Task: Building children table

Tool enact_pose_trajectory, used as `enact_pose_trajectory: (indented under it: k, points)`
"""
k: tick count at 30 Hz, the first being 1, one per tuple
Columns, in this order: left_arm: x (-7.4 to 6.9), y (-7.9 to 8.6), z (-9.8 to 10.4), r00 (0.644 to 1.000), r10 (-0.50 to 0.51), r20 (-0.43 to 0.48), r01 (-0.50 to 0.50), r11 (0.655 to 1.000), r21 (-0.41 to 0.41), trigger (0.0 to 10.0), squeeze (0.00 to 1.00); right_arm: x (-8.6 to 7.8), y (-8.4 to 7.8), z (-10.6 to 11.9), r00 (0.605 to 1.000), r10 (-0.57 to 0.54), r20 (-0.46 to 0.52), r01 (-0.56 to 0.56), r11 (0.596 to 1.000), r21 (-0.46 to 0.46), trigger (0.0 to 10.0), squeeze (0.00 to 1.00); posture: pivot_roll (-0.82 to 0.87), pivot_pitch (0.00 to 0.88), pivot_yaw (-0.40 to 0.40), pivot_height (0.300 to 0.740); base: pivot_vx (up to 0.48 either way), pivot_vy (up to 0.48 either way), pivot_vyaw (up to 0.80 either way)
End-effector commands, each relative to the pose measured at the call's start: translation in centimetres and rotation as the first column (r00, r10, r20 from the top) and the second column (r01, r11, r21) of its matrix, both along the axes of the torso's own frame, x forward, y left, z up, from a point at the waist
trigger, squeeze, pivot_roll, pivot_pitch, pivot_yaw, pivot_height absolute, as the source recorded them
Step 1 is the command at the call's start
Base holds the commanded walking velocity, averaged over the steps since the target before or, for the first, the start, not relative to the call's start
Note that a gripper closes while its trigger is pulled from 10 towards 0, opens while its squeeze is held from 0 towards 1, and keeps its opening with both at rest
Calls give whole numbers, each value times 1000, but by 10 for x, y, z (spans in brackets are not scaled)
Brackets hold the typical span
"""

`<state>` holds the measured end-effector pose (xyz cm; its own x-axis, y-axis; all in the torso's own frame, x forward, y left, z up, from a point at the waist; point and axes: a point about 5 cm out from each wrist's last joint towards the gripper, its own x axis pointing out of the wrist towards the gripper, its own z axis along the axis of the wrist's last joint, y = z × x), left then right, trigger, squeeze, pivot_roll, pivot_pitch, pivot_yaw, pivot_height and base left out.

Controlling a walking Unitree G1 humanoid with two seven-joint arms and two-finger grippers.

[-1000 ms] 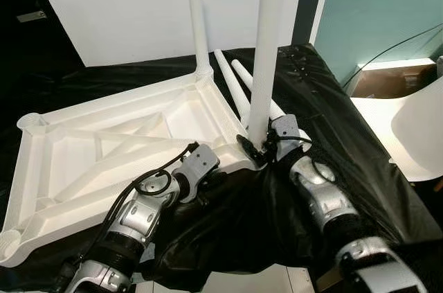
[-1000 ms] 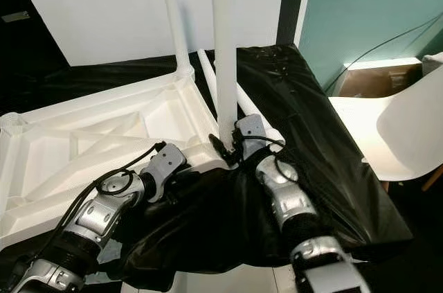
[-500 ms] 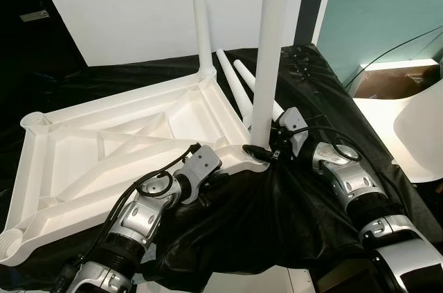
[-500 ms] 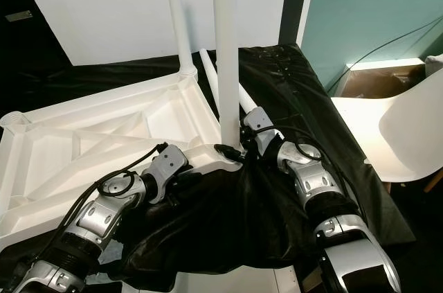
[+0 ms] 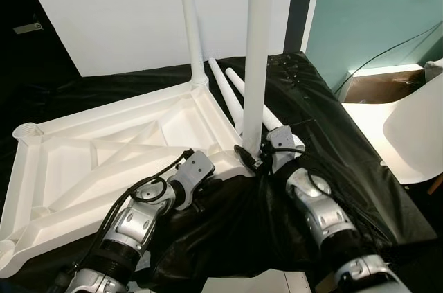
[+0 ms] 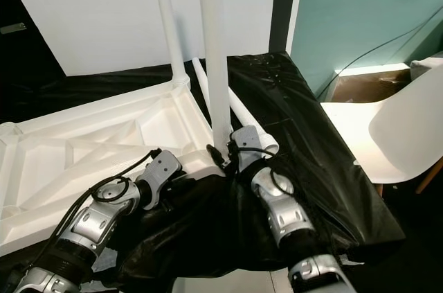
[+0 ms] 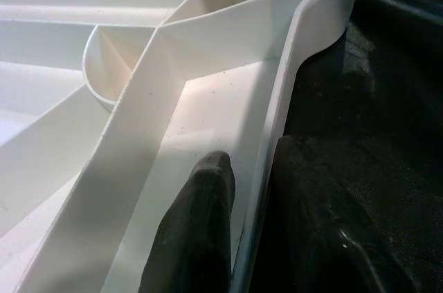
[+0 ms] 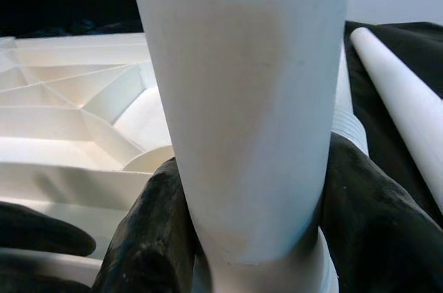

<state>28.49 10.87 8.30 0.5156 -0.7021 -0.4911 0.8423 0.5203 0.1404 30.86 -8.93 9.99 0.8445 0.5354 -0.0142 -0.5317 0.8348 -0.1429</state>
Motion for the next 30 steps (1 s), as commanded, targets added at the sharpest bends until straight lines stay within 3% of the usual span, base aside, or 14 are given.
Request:
enact_pose_trajectory:
  k: [1,4,7,8,10,12,13,17,19,20,26,30]
  points:
    - [-16,4,-29,988,-28,-153,37,998,59,10000,0,-8,-5,-21,996,-66,-57,64,998,-20,0,0,8,0,26,740,0,0,0]
    - [-15,3,-29,988,-31,-153,41,997,62,10000,0,-2,-12,-13,987,-159,-7,159,987,27,0,0,10,0,25,740,0,0,0]
    - [-15,2,-29,988,-35,-153,44,997,60,10000,0,5,-15,-9,974,-227,-5,228,974,18,0,0,11,0,23,740,0,0,0]
    - [-15,1,-29,988,-36,-153,46,997,59,10000,0,9,-17,-9,966,-257,-10,257,966,-14,10000,0,11,0,23,740,0,0,0]
    - [-17,1,-30,987,-38,-155,47,997,59,10000,0,16,-21,-8,963,-267,-28,264,962,-71,10000,0,10,0,20,740,0,0,0]
    - [-17,1,-30,987,-38,-155,47,997,59,10000,0,16,-21,-8,963,-267,-28,264,962,-71,10000,0,10,0,20,740,0,0,0]
    - [-18,2,-30,987,-37,-156,47,997,59,10000,0,20,-24,-5,969,-244,-35,242,968,-70,10000,1000,9,0,19,740,0,0,0]
    - [-17,2,-31,987,-33,-156,43,997,60,10000,0,26,-27,9,993,-118,-11,117,990,-78,10000,1000,8,0,15,740,0,0,0]
    - [-17,2,-31,987,-33,-156,43,997,60,10000,0,26,-27,9,993,-118,-11,117,990,-78,10000,1000,8,0,15,740,0,0,0]
    - [-17,1,-31,987,-32,-155,42,997,59,10000,0,27,-28,11,996,-89,0,88,992,-94,10000,0,8,0,14,740,0,0,0]
    - [-19,0,-32,987,-33,-160,42,998,53,10000,0,30,-36,16,995,91,-46,-98,978,-181,10000,0,1,0,16,740,0,0,0]
    - [-19,0,-32,986,-33,-161,42,998,53,10000,0,31,-42,16,986,137,-90,-155,958,-241,10000,0,-1,0,18,740,0,0,0]
